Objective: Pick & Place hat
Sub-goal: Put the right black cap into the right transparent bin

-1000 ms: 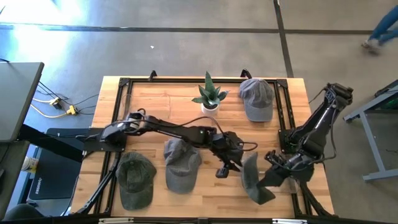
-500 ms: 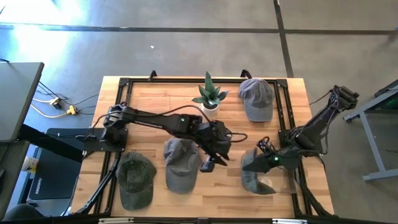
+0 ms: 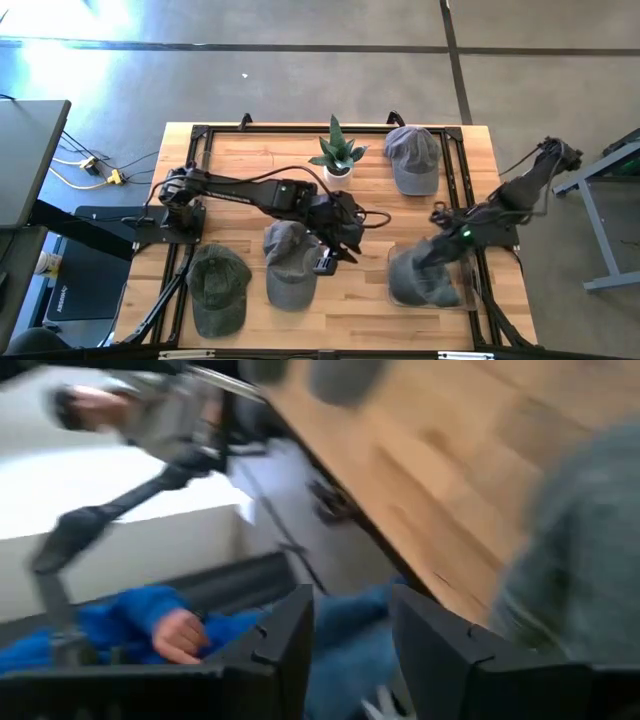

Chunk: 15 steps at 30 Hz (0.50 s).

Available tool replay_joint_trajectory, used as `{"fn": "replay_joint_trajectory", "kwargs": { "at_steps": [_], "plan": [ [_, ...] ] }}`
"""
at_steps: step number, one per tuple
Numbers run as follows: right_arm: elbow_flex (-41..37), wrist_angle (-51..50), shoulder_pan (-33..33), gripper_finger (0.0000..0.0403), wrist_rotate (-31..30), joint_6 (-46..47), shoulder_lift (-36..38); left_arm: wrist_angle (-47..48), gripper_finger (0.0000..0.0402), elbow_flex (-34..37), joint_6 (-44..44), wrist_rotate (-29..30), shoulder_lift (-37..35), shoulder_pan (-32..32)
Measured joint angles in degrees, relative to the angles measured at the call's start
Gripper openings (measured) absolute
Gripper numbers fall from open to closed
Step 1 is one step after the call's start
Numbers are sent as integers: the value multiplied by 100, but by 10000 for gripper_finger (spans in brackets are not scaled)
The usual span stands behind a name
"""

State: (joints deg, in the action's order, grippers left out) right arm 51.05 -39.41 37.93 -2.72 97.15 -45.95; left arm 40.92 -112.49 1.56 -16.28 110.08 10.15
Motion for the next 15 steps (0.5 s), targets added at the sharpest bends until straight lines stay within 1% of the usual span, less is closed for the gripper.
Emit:
{"fn": "replay_joint_trajectory", "kwargs": {
  "at_steps": [3, 5, 8, 11, 13, 15],
  "plan": [
    [591, -1427, 86, 105, 309, 212, 240, -1, 110, -2, 0, 20, -6, 0],
    [875, -2197, 172, 96, 593, 270, 316, -5, 110, -2, 1, 22, -4, 0],
    [1029, -3073, 339, 96, 1401, 336, 358, -18, 110, -2, 2, 42, -4, 0],
    [910, -3458, 409, 123, 2009, 346, 390, -36, 110, -2, 0, 91, -4, 0],
    [711, -3554, 459, 153, 2138, 328, 433, -37, 110, -2, 0, 147, -4, 0],
    [458, -3488, 495, 187, 2121, 220, 473, -32, 110, -2, 0, 162, -4, 0]
  ]
}}
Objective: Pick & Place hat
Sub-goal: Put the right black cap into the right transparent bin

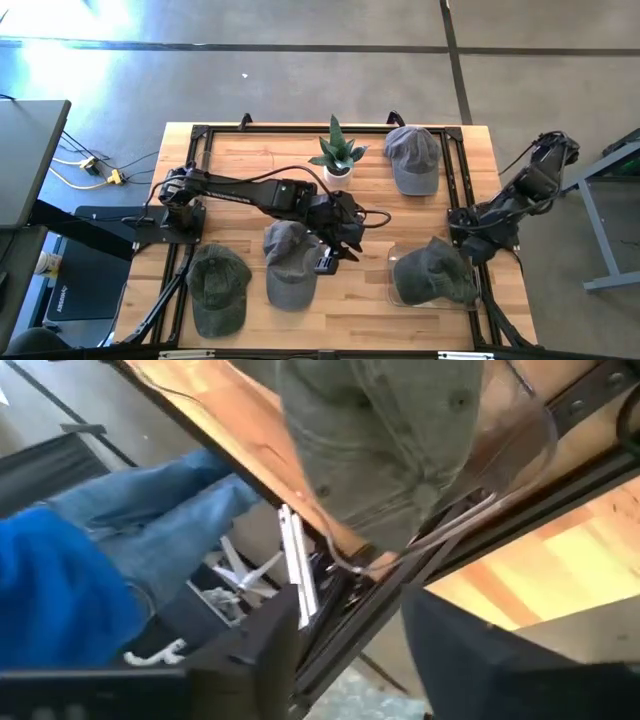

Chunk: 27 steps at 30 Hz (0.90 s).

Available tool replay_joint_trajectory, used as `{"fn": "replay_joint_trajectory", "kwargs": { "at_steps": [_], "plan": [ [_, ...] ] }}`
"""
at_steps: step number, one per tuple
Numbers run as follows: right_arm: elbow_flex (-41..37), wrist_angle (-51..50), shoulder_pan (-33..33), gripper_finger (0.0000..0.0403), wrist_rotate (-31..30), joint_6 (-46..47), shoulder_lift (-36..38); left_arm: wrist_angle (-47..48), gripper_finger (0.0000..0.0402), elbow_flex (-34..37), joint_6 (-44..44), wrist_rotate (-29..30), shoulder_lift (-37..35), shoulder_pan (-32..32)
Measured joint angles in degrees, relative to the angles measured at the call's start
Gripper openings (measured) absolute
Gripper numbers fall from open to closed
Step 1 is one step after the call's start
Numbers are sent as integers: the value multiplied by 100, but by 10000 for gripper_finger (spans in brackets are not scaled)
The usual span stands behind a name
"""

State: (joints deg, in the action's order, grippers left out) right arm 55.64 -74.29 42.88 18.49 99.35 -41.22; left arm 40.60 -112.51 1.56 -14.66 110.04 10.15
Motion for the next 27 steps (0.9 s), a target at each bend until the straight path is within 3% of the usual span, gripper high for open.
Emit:
{"fn": "replay_joint_trajectory", "kwargs": {
  "at_steps": [3, 6, 13, 22, 27],
  "plan": [
    [-432, 31, 4, 233, -85, -325, -4, -1, 110, 0, 0, 0, 0, 0],
    [-837, 323, 4, 254, -254, -662, -85, 30, 110, 0, 0, -2, 0, 0],
    [-1554, 701, 4, 248, -532, -1470, -429, 29, 110, 0, 0, -86, 0, 0],
    [-1626, 817, 15, 243, -465, -1794, -734, -17, 110, 0, 0, -277, 2, 0],
    [-1650, 1145, 101, 236, -908, -1894, -1040, -17, 110, 0, 0, -275, 4, 0]
  ]
}}
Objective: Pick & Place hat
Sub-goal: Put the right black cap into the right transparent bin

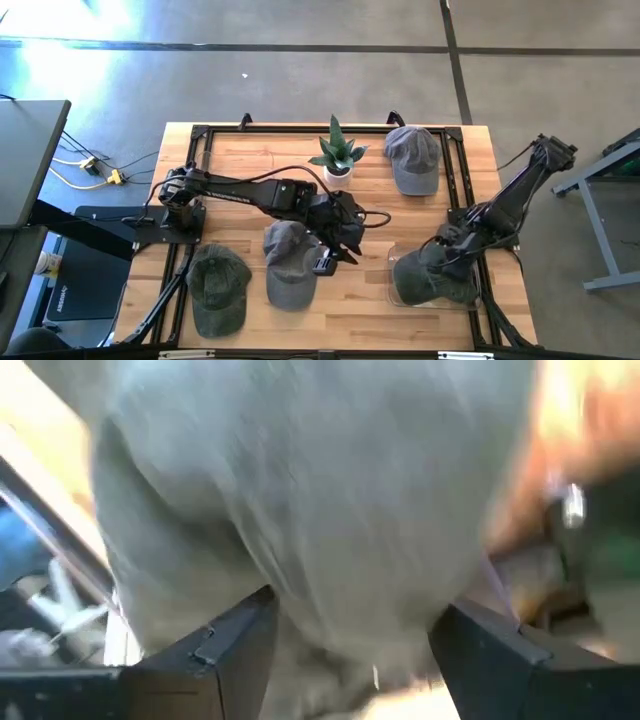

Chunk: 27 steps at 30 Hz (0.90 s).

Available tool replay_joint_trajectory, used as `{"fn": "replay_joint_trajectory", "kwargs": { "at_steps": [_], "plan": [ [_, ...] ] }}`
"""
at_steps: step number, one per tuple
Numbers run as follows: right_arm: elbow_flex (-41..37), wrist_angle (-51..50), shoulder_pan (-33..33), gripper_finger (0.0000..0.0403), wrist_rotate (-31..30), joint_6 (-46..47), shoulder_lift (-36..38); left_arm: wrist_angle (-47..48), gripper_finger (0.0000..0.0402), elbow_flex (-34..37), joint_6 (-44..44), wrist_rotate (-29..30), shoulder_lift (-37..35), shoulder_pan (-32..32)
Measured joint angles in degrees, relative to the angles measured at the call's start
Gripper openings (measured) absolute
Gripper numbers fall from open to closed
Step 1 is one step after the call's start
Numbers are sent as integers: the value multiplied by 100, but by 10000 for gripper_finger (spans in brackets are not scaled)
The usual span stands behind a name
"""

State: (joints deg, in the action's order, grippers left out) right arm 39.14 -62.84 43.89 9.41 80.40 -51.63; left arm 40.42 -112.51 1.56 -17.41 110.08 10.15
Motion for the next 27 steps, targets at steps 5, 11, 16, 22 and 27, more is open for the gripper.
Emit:
{"fn": "replay_joint_trajectory", "kwargs": {
  "at_steps": [5, 11, 16, 22, 27],
  "plan": [
    [-1, 193, 114, 190, -245, 6, -426, 0, 110, 0, -2, 0, 0, 0],
    [31, 681, 275, 59, -186, 91, -525, -2, 110, -1, -27, 2, 0, -2],
    [625, 851, 292, 24, -133, 392, -229, -64, 110, -2, -286, 43, 0, -2],
    [1353, 1266, 93, 22, -801, 971, 213, -427, 110, -7, -632, 353, 0, 0],
    [1213, 2133, -234, 11, -1705, 1779, 501, -492, 110, 7, -735, 1338, 265, 0]
  ]
}}
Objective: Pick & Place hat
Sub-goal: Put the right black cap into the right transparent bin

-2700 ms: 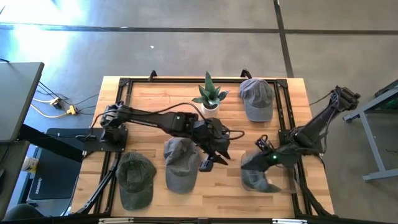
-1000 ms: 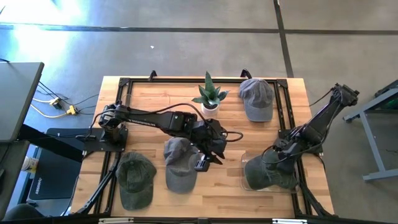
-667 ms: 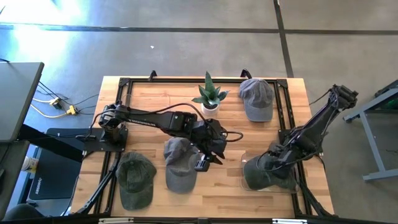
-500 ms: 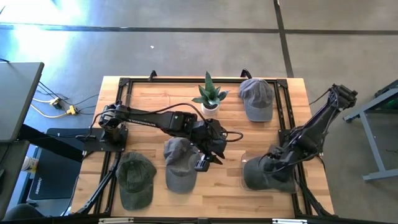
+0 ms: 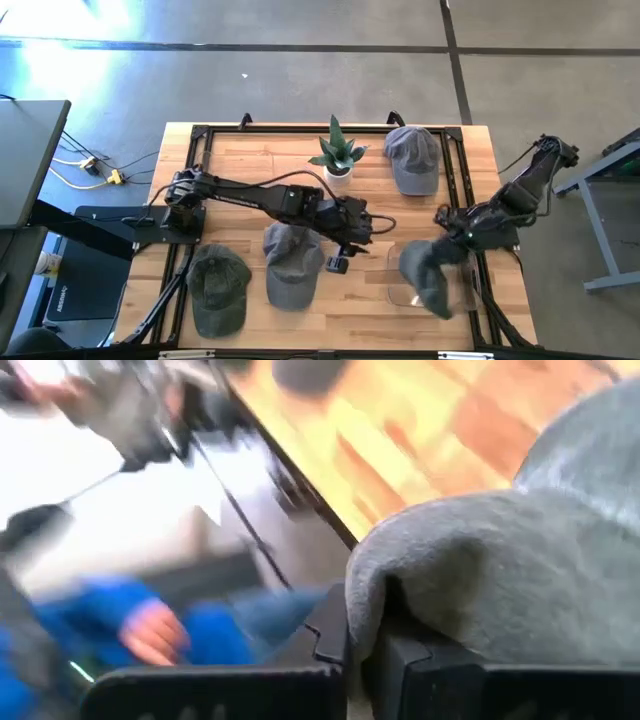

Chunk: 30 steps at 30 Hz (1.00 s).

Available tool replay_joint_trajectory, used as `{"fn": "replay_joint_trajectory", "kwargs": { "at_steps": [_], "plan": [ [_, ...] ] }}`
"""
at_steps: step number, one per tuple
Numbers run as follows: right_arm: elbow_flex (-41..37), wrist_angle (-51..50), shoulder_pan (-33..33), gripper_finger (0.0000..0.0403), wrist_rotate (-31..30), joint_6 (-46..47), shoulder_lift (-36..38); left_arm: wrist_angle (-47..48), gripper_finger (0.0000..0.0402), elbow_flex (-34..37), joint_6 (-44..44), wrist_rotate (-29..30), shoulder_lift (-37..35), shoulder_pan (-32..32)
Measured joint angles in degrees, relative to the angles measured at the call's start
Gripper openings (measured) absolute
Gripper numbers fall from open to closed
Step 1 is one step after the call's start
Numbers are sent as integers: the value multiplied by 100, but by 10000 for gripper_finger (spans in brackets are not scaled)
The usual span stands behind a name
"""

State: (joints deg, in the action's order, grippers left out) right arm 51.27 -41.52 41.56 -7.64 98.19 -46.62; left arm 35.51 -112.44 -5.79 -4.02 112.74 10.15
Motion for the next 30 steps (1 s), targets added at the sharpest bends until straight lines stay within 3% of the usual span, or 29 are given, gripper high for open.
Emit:
{"fn": "replay_joint_trajectory", "kwargs": {
  "at_steps": [6, 15, 21, 26, 30],
  "plan": [
    [-410, 779, -343, 33, -289, 344, 7, -340, 110, -22, 26, 144, 26, 0],
    [-1371, 2234, -861, 9, -432, 872, 7, 110, 110, -24, 459, 89, -346, 90],
    [-1769, 3167, -1249, 25, -784, 803, 4, 232, 110, 6, 414, 39, -606, 375],
    [-1902, 3422, -1549, 30, -741, 637, -69, -71, 110, -24, 309, -445, -703, 505],
    [-2059, 3952, -1703, 31, -689, 450, -149, -487, 110, -19, 302, -893, -392, 457]
  ]
}}
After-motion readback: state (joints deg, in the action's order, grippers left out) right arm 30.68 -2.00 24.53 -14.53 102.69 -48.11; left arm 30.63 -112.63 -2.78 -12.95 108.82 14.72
